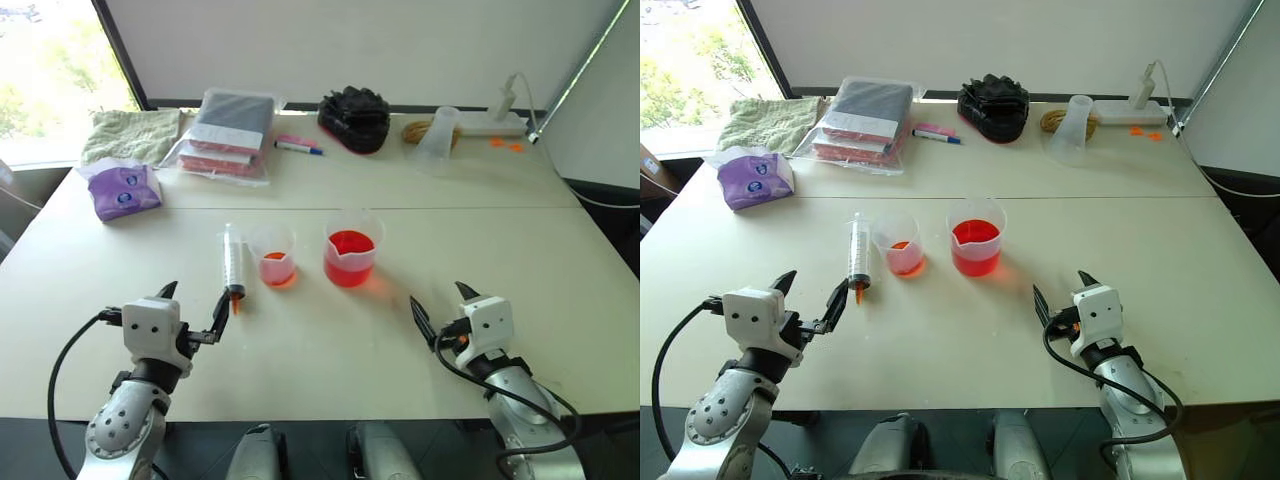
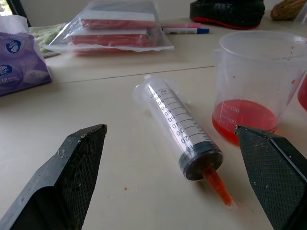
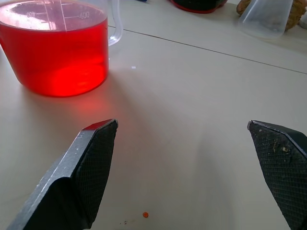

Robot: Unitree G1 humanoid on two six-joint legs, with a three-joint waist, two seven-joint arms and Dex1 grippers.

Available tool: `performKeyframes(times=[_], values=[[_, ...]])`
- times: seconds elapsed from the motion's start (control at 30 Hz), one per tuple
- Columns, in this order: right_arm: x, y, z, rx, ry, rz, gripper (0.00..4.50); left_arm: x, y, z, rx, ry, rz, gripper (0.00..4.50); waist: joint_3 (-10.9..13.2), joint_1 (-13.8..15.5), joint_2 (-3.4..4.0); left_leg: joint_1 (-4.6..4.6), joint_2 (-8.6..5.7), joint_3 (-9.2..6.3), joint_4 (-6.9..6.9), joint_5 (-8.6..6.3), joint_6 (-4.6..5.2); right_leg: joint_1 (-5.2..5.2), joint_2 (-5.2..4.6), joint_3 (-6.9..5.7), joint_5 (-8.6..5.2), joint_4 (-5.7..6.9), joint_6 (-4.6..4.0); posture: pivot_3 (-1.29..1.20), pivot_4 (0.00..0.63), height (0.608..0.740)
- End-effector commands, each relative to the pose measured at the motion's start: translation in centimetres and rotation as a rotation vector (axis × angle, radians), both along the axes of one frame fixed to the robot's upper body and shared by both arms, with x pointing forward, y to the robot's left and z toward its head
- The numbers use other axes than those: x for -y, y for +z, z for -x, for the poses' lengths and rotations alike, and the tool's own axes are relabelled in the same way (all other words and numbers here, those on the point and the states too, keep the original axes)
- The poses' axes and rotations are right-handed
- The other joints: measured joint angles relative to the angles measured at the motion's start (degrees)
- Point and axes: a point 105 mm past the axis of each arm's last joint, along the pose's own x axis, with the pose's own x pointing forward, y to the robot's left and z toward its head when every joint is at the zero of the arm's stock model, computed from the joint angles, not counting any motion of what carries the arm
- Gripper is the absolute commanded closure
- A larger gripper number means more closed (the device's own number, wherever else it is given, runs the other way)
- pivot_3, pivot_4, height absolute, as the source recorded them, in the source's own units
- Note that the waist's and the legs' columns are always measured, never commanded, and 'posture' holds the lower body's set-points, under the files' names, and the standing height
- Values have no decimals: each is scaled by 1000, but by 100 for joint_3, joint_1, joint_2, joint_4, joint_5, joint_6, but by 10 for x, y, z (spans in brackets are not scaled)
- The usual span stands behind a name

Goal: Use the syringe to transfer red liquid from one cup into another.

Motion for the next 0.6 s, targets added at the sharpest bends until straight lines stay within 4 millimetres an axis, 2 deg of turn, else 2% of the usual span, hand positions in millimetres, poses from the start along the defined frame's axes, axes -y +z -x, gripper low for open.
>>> performKeyframes(times=[0.03, 0.33, 0.6], values=[[3, 11, 0, 48, 0, 6, 0, 0, 3, 2, 31, -12, -17, 10, 0, 0, 0, 0, 0, 0, 0, 0, 0, 0, 0, 0, 0, 0, 0, 0, 150, 740], [4, 13, -1, 57, 8, 20, 0, 3, -4, 2, 39, -44, -10, 10, 0, 2, 0, -1, 0, 0, 0, -1, 1, 0, 0, 0, 0, -3, 0, 0, 150, 740], [5, 14, -1, 62, -19, 10, 0, 5, 0, -1, 56, -53, -16, 10, 0, 3, 0, -2, 0, 1, 0, -1, 1, 0, -1, 0, 0, -4, 0, 0, 150, 740]])
